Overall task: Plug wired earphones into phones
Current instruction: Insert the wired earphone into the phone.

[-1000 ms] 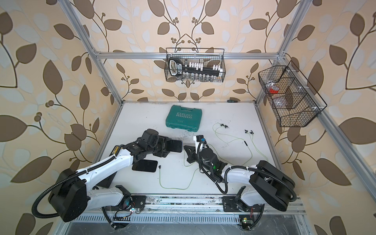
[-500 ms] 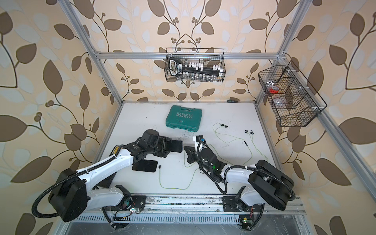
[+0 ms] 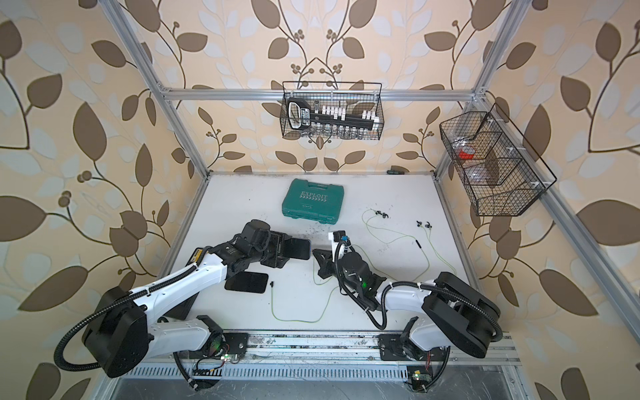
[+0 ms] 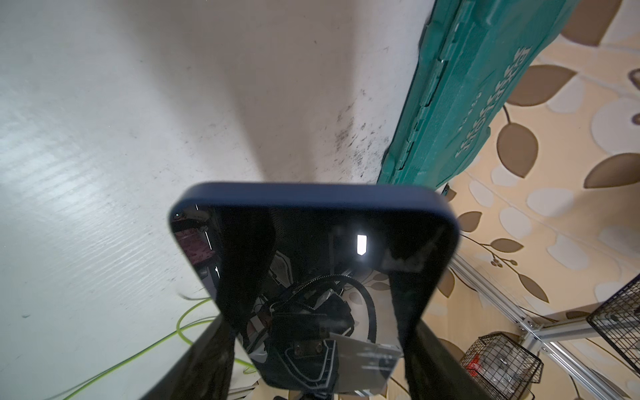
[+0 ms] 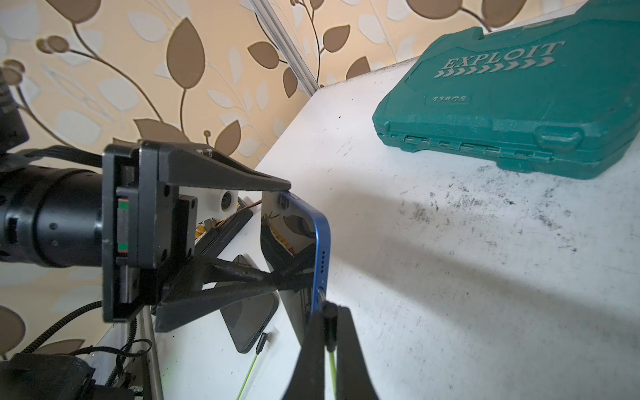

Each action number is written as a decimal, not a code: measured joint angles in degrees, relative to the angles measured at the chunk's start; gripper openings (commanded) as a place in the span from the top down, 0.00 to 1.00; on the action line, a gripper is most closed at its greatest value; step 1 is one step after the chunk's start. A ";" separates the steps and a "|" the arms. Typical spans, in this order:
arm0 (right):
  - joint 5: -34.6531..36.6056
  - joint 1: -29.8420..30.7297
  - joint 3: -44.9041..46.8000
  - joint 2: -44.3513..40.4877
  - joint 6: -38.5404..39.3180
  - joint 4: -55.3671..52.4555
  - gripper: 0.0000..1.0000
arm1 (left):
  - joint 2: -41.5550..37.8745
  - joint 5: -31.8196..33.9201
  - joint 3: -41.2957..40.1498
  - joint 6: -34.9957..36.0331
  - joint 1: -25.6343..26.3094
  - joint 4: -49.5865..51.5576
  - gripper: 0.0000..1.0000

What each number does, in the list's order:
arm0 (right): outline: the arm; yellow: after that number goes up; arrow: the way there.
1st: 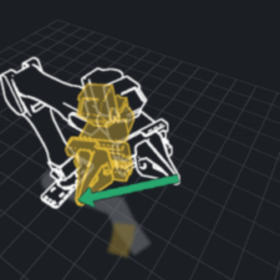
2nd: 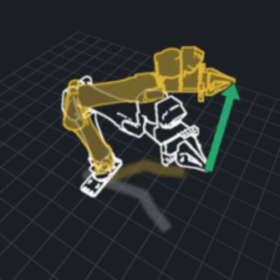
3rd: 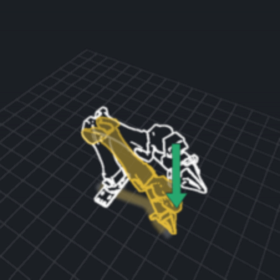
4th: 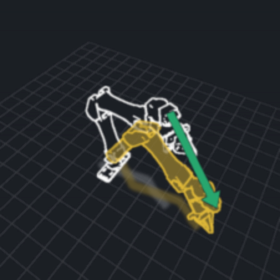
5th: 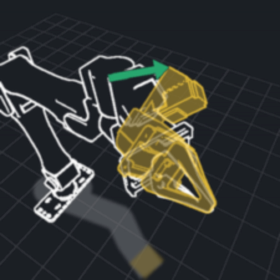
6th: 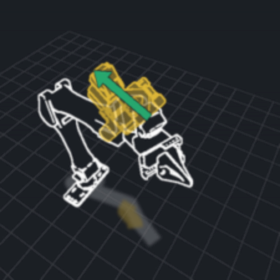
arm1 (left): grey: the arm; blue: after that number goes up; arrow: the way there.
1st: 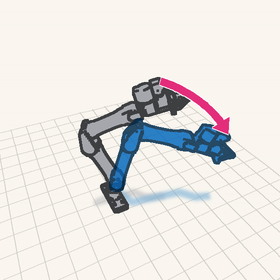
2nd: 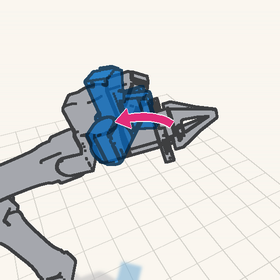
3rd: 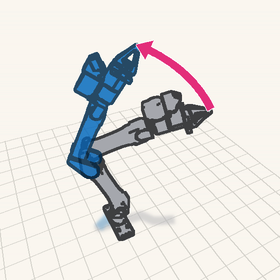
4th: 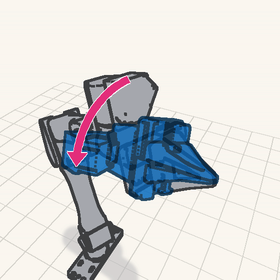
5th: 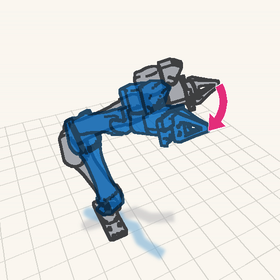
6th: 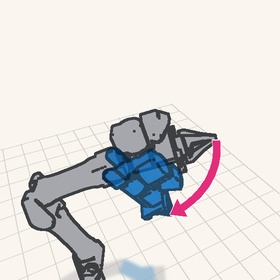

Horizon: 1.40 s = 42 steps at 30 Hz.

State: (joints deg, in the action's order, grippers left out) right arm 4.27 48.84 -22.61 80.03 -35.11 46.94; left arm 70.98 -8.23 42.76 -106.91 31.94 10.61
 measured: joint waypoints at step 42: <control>-4.04 -2.10 -0.24 -1.31 -1.42 -1.25 1.00 | 2.38 -2.32 -0.09 7.43 -0.02 -6.16 0.43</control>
State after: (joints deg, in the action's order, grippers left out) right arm 0.23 46.74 -22.85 78.72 -36.53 45.69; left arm 73.36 -10.55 42.68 -99.48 31.92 4.45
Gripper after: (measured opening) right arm 0.050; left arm 0.703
